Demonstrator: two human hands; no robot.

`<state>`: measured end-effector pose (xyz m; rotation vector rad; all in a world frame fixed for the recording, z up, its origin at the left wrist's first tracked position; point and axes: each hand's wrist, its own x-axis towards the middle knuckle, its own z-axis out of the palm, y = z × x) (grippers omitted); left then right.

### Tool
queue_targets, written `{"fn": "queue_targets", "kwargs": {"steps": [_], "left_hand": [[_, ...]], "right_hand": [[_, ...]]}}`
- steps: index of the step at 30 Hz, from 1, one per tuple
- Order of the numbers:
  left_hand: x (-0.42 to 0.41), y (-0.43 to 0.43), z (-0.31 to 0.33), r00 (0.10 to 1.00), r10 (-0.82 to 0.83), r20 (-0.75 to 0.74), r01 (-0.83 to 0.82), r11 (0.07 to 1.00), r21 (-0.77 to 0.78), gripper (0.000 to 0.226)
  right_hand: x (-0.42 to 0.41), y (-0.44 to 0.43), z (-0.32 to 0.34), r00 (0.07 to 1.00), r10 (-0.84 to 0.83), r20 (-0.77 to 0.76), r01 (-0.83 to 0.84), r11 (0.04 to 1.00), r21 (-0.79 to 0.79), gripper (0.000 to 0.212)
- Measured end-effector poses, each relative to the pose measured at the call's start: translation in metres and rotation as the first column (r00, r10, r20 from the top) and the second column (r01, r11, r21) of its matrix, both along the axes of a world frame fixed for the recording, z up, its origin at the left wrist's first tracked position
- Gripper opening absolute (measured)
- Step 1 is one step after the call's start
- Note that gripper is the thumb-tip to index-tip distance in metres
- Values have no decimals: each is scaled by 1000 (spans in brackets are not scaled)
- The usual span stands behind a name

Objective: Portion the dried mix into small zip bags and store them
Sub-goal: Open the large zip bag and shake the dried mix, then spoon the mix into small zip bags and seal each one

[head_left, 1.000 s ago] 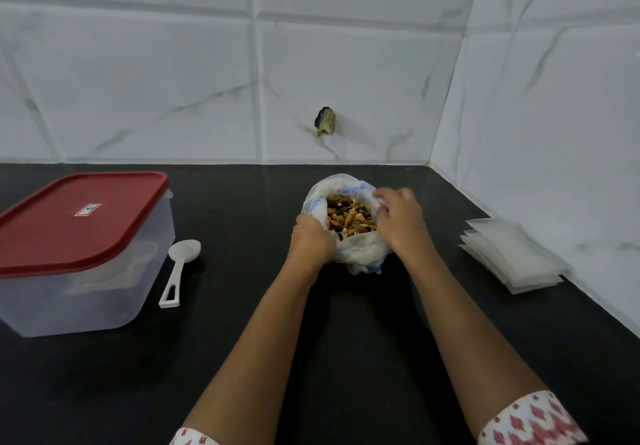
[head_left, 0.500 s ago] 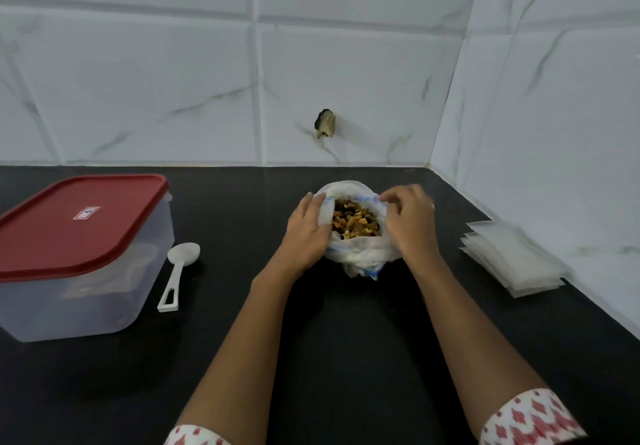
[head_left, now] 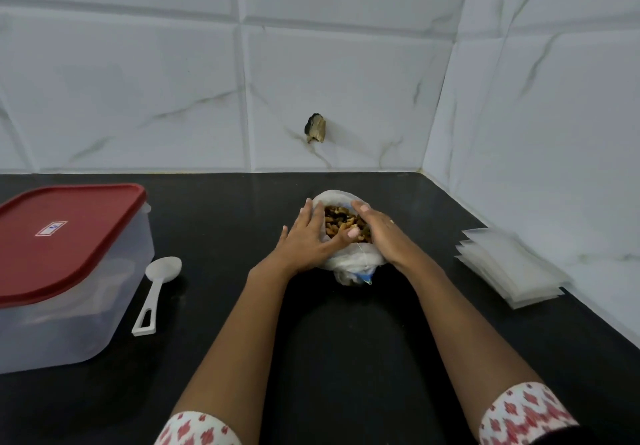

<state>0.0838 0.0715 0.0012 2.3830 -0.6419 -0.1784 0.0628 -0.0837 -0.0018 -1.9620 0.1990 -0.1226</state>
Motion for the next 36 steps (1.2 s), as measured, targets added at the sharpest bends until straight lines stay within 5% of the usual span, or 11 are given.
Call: {"fn": "queue_targets", "kwargs": {"steps": [3,5,10,20,30,36], "left_hand": [[0,10,5,987,-96,-131,74,984,-160,154],[-1,14,5,981,-85,-175,50,979,-200,166],[-2,11,-7,969,-110,-222,55,970,-236,161],[-61,-17,-4,991,-112,-68,95,972,-215,136],[-109,-57,-2,992,-119,-29,112,975,-190,142],[-112,-63,-3,992,-119,-48,112,985,-134,143]], "right_hand": [[-2,-2,1,999,-44,-5,44,991,129,56],[-4,-6,1,996,-86,-5,86,981,174,64],[-31,3,5,991,-135,-7,134,974,181,51],[-86,-5,9,980,-199,-12,196,955,222,45],[-124,-39,2,964,-266,9,251,920,300,44],[-135,-41,2,948,-305,95,285,942,179,38]]}}
